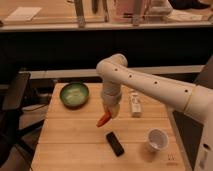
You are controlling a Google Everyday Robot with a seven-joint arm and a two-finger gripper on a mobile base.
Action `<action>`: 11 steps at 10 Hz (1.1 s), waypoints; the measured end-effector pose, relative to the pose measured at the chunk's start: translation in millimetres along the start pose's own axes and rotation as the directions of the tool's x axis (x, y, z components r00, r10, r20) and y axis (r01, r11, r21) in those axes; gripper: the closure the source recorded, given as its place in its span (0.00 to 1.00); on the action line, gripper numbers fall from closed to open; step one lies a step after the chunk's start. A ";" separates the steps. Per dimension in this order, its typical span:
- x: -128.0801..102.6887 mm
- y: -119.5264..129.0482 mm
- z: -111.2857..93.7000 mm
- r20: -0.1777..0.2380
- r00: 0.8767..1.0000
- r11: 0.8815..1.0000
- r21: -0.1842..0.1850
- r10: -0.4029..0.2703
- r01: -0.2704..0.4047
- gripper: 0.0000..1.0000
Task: Place the pepper in the ceramic cup
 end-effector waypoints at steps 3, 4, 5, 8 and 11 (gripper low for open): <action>6.3 10.4 -4.1 0.011 1.000 1.000 0.003 0.027 -0.027 0.98; 10.3 16.1 -5.7 0.017 0.999 0.999 0.004 0.040 -0.040 0.98; 13.7 21.0 -6.9 0.022 0.998 0.999 0.004 0.052 -0.052 0.98; 16.9 31.3 -9.2 0.038 0.997 0.997 0.001 0.074 -0.074 0.98; 28.3 54.6 -10.6 0.059 0.993 0.995 0.012 0.103 -0.104 0.98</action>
